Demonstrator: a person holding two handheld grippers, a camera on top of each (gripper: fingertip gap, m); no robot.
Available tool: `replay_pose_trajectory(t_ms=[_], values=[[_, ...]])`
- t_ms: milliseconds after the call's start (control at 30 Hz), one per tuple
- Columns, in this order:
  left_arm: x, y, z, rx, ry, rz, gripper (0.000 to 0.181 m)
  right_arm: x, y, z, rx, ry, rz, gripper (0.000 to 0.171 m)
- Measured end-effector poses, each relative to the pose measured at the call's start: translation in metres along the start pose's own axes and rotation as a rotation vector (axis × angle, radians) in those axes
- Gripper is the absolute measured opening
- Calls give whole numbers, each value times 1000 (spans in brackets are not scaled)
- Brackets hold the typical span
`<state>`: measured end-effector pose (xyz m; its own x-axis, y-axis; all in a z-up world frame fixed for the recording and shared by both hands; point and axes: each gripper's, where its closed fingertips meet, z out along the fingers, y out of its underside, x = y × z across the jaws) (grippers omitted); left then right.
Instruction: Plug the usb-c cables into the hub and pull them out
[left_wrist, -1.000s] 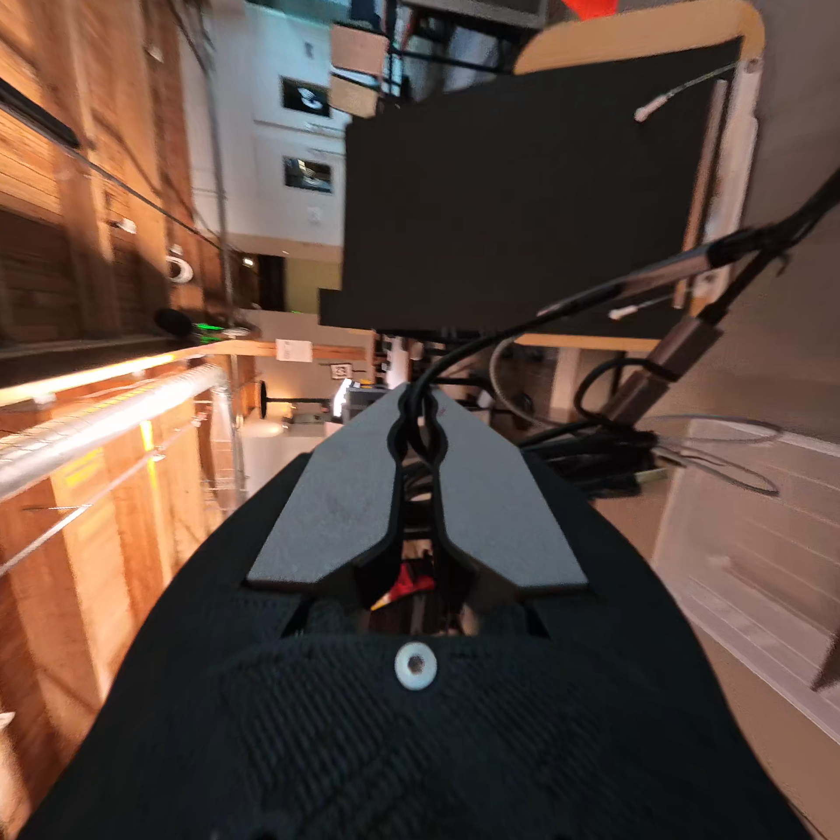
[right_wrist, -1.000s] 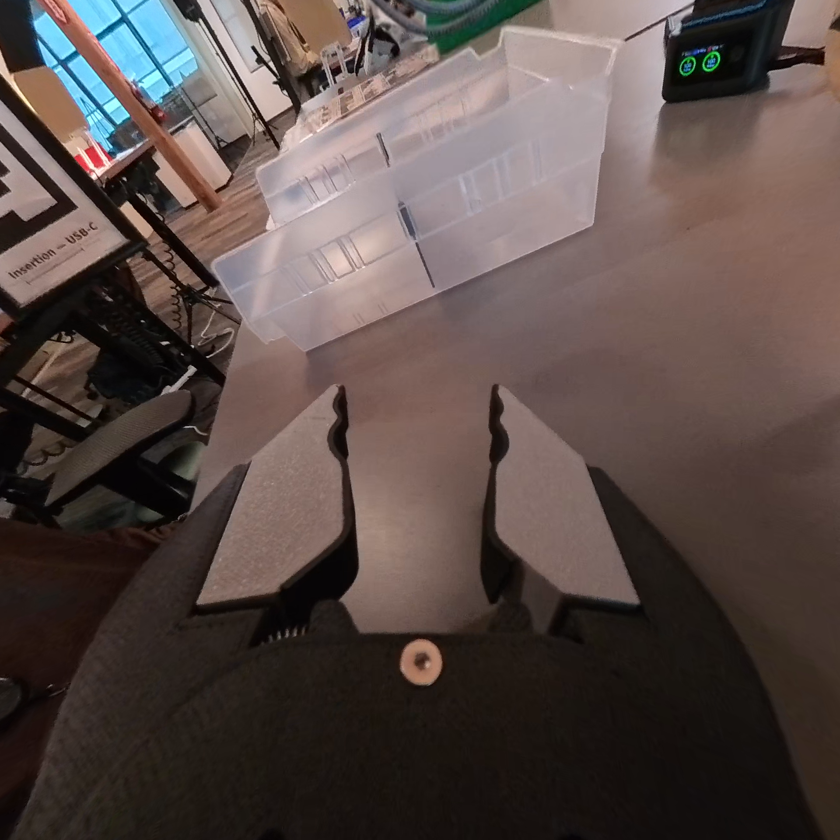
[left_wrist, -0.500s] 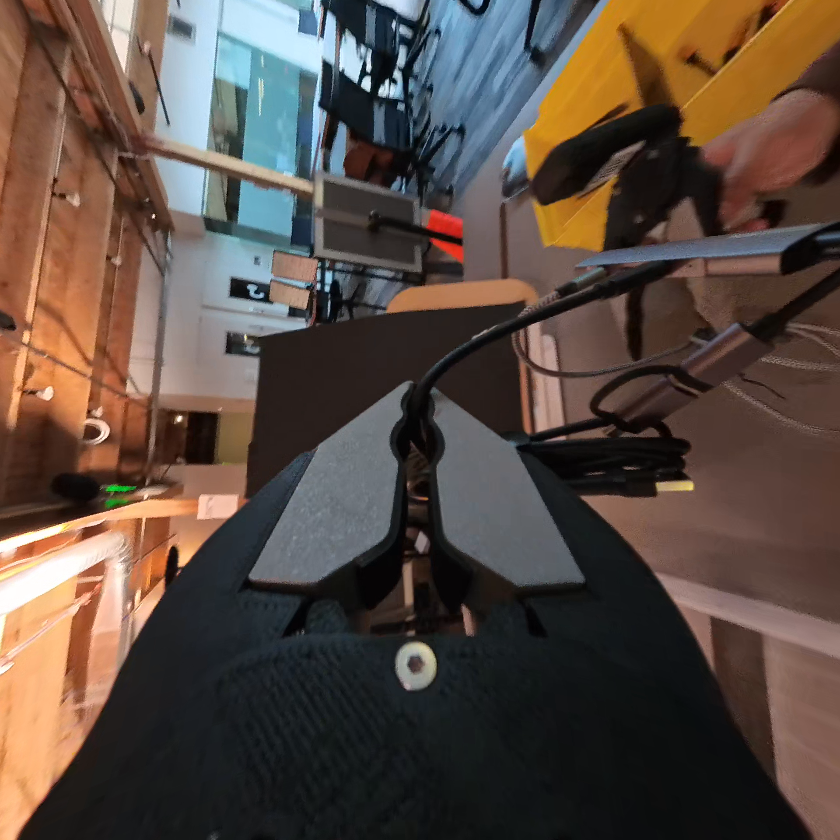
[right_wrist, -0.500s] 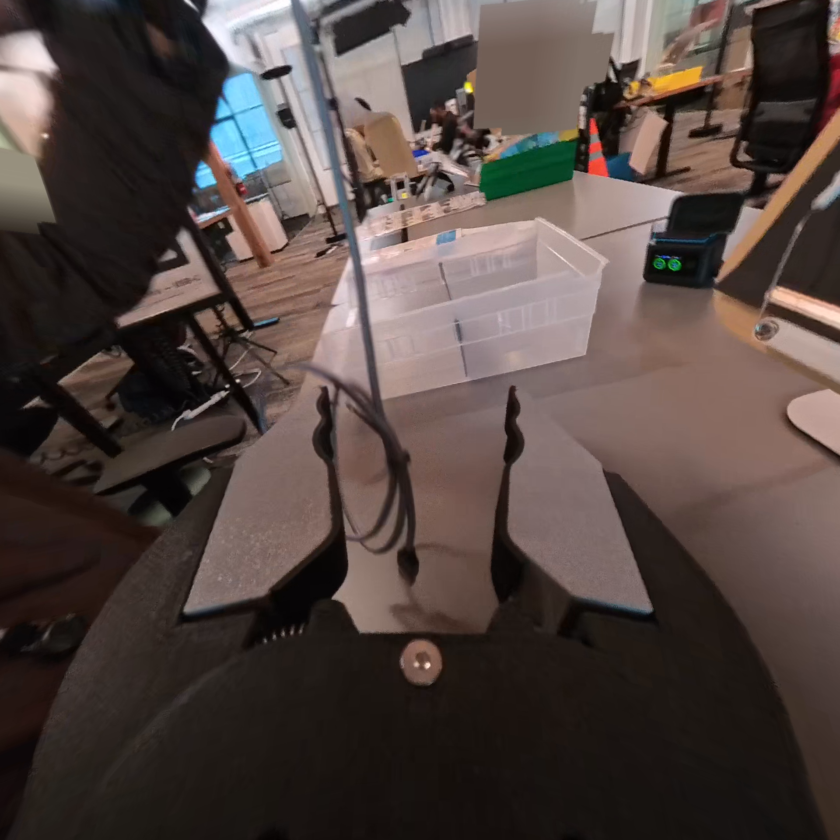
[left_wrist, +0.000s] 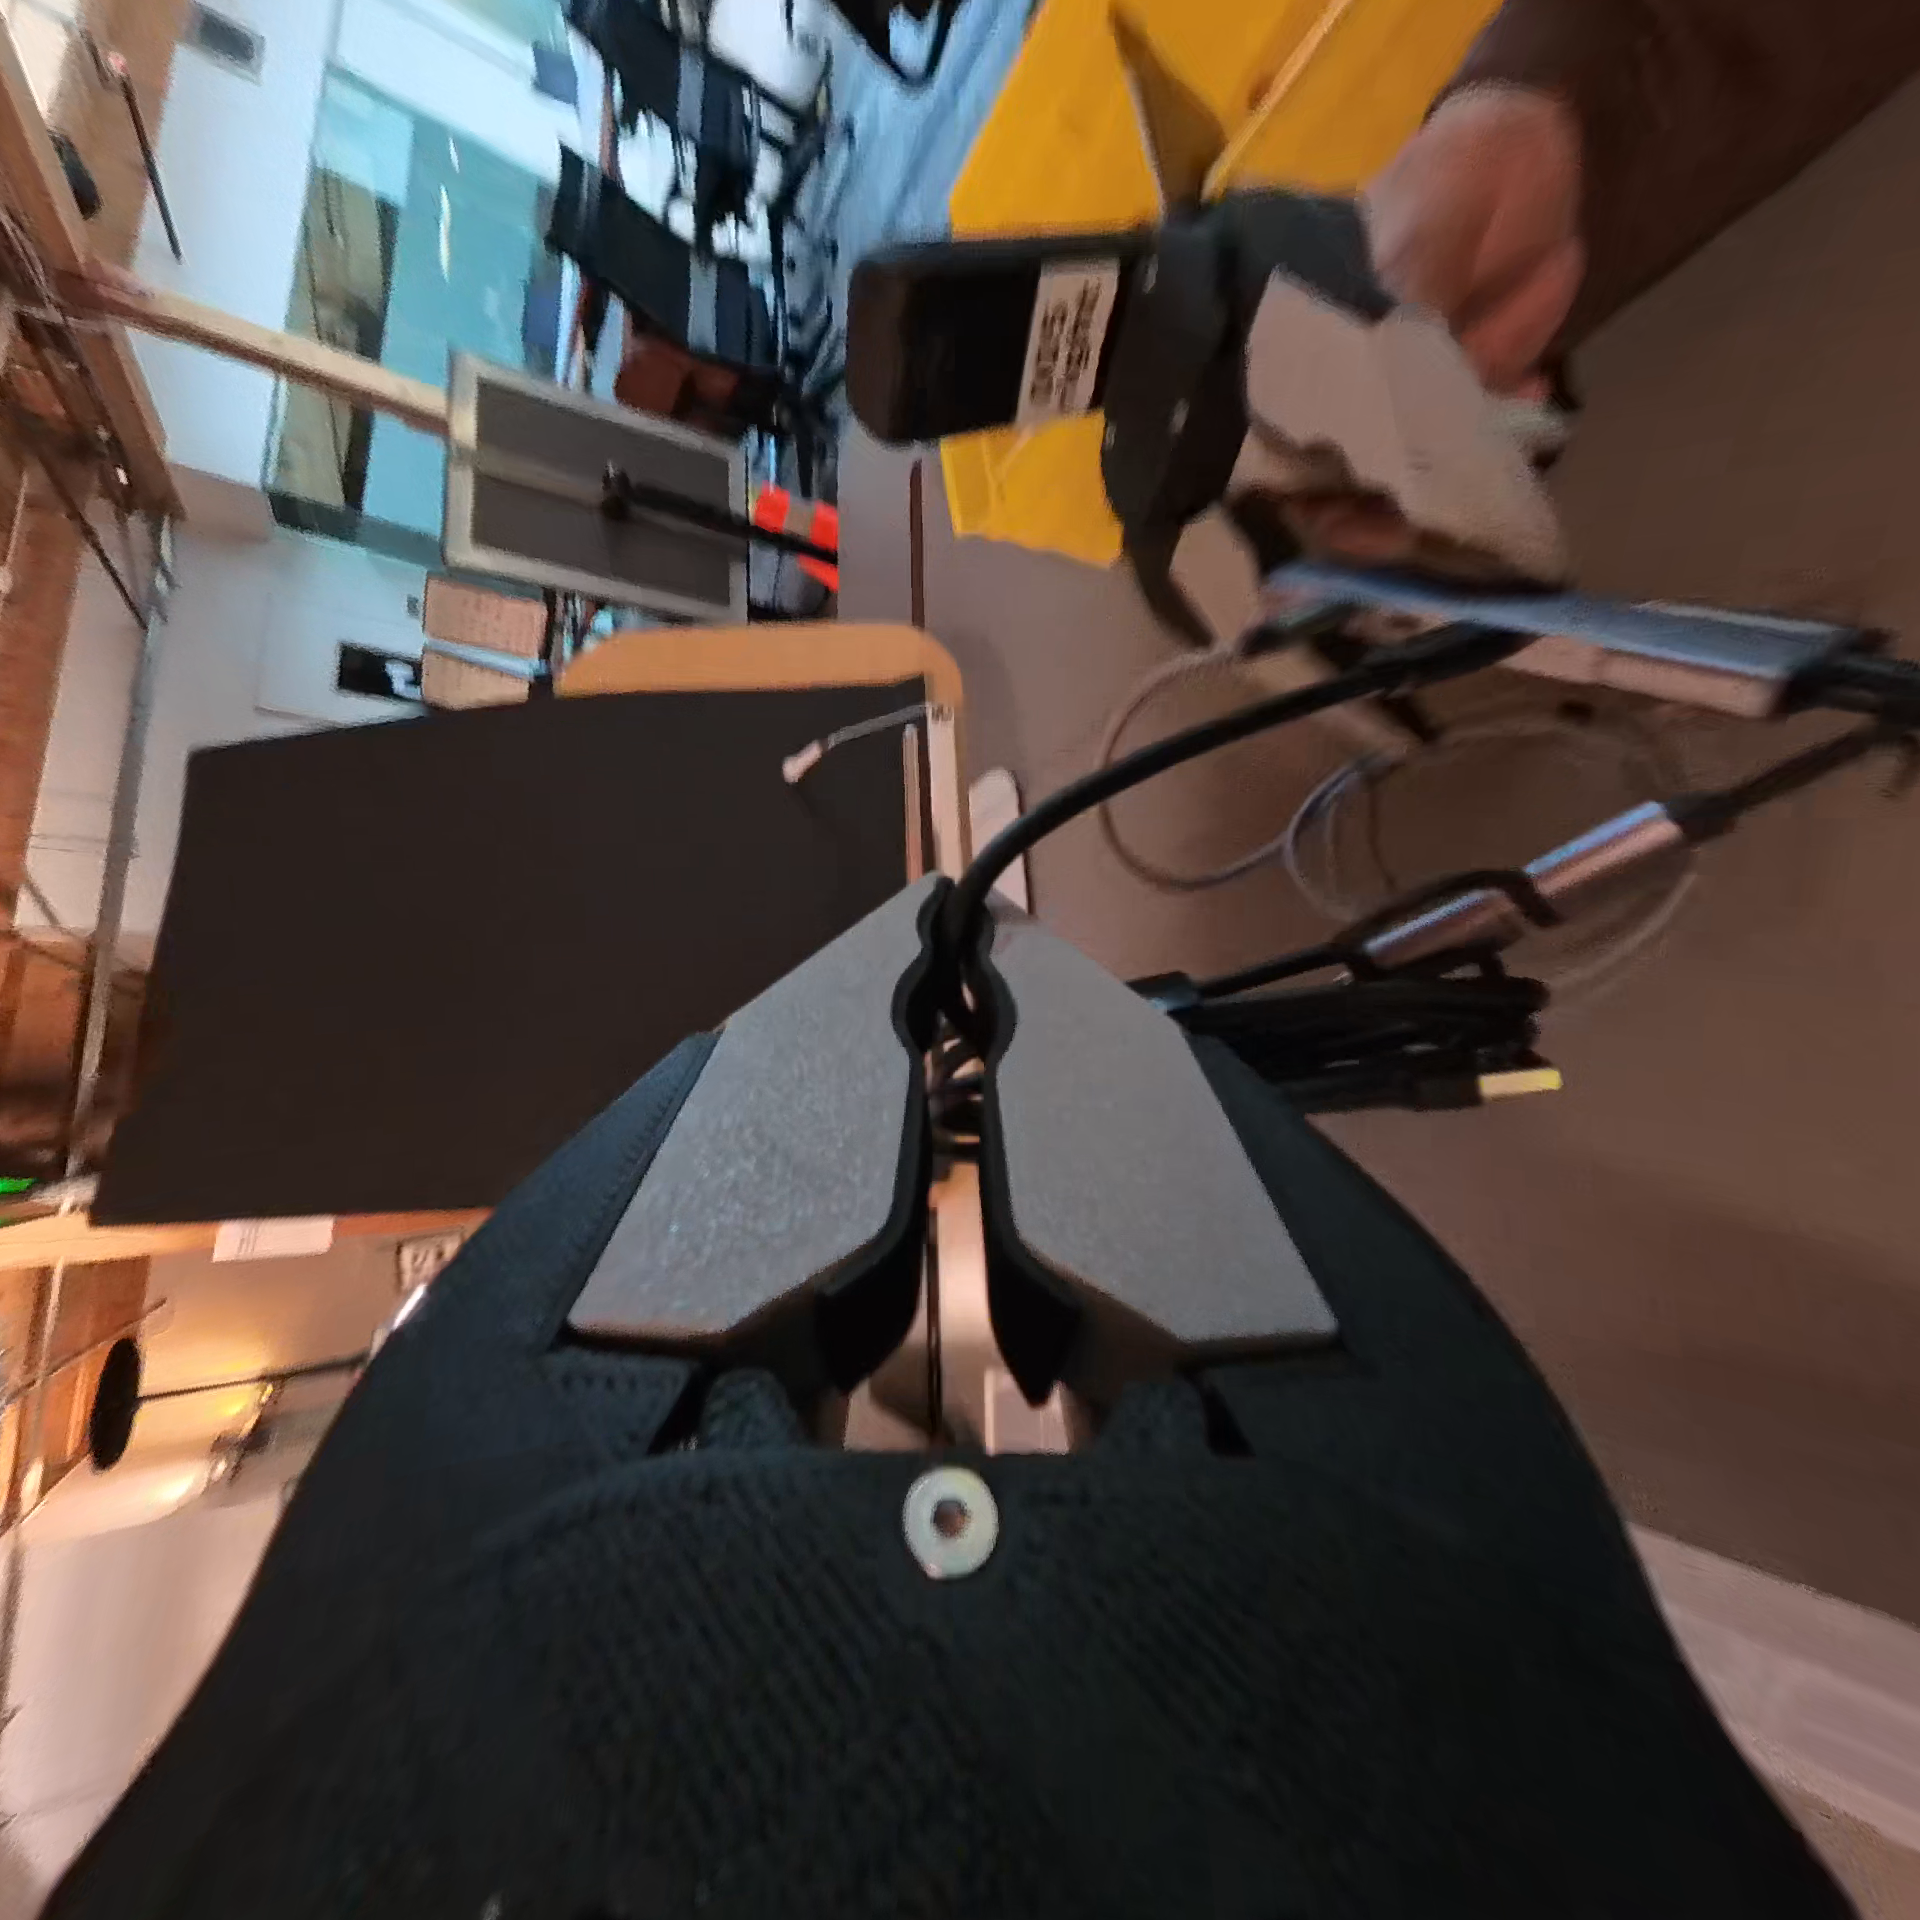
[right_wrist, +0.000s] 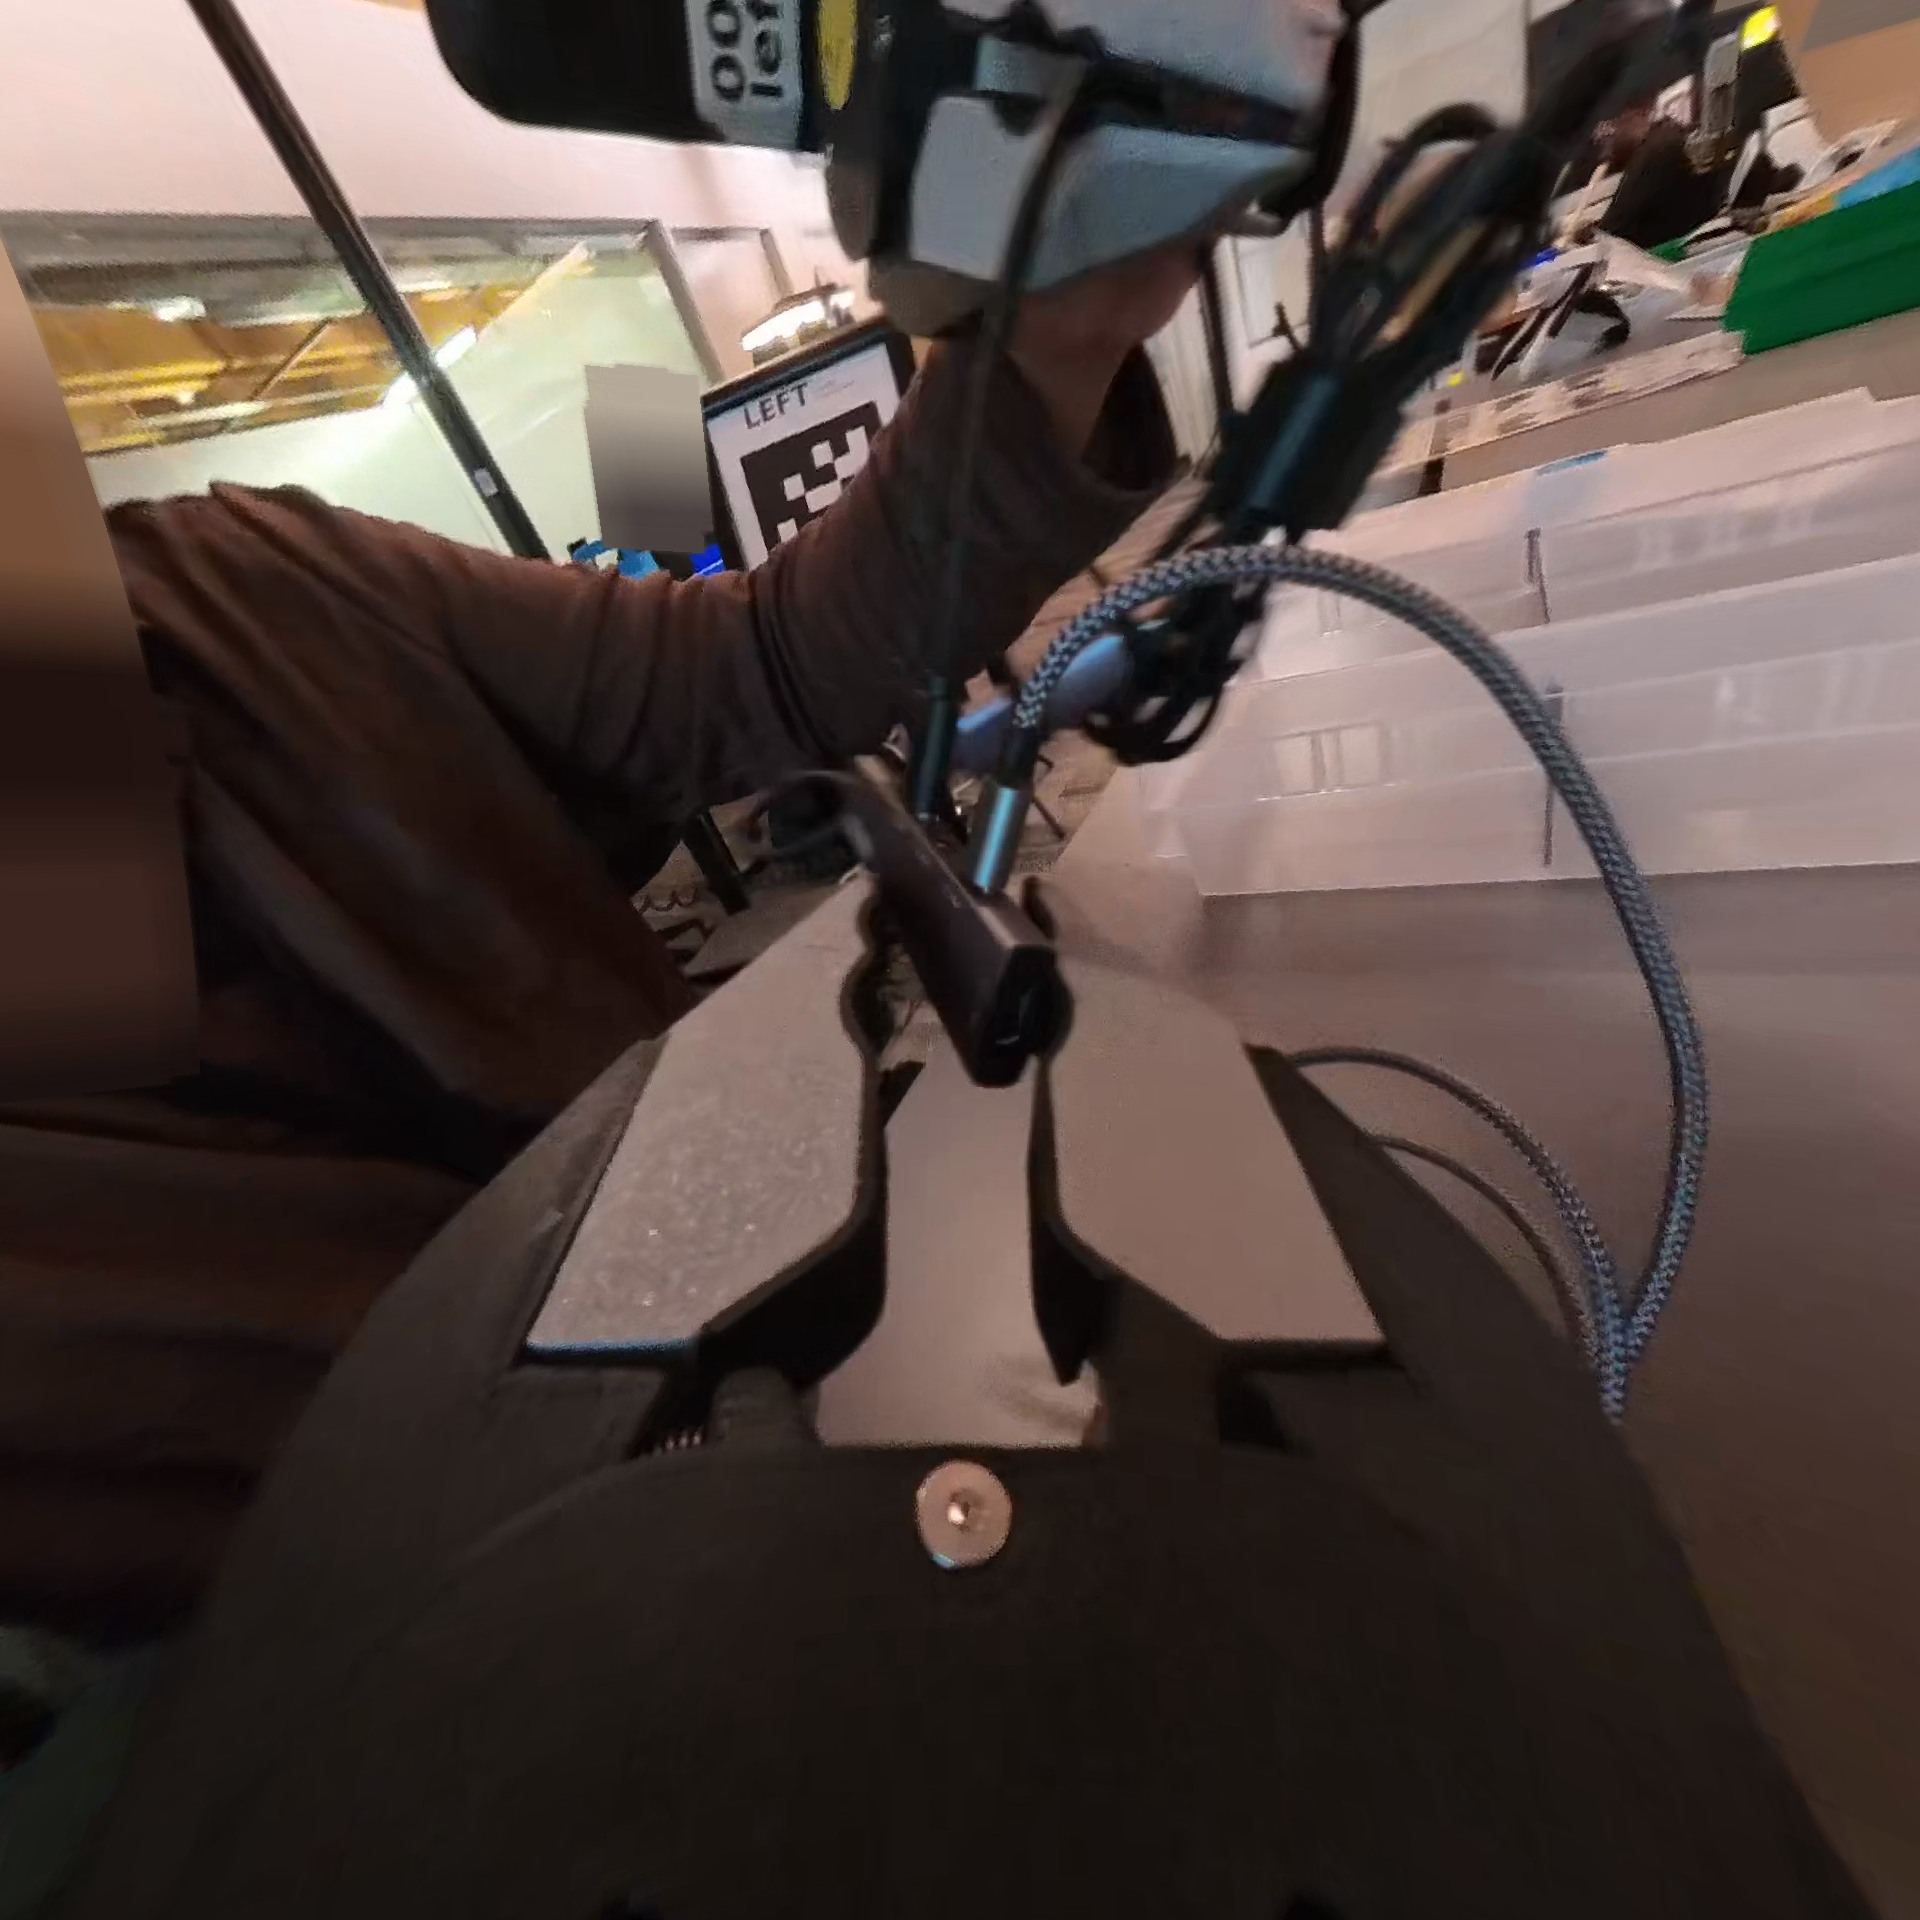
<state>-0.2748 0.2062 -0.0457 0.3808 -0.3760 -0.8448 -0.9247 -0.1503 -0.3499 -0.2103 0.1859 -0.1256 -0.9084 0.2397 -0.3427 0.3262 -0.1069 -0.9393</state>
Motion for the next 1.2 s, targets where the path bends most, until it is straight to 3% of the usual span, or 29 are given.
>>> replay_pose_trajectory(t_ms=[33,133,200,267,333,400,467,600,800,967,1033,1133,1200], values=[[2,10,3,-47,6,1,0,0,3,2,-17,0,-8,9],[13,41,11,-159,47,-135,3,31,13,-3,-78,207,-41,7],[17,73,6,-302,55,-369,8,48,13,-13,-79,313,-35,6],[26,92,-11,-397,11,-733,17,60,10,-25,-46,384,3,7],[57,63,-18,-220,110,-1038,17,70,7,-36,-17,441,30,7],[83,20,-16,40,200,-1152,9,76,3,-44,21,475,46,7],[107,-6,-1,188,255,-1199,8,76,-4,-49,79,475,49,7],[152,-14,48,168,389,-1331,42,68,-19,-55,190,431,41,7],[67,8,69,458,38,-1372,25,59,-36,-65,345,385,34,7],[36,-2,80,650,159,-1323,15,55,-52,-88,479,377,15,7],[26,2,90,680,156,-1347,46,51,-57,-92,535,338,17,7],[37,0,106,646,255,-1322,49,49,-62,-96,615,294,20,6],[35,-12,99,741,277,-1304,53,56,-56,-90,564,322,30,6]])
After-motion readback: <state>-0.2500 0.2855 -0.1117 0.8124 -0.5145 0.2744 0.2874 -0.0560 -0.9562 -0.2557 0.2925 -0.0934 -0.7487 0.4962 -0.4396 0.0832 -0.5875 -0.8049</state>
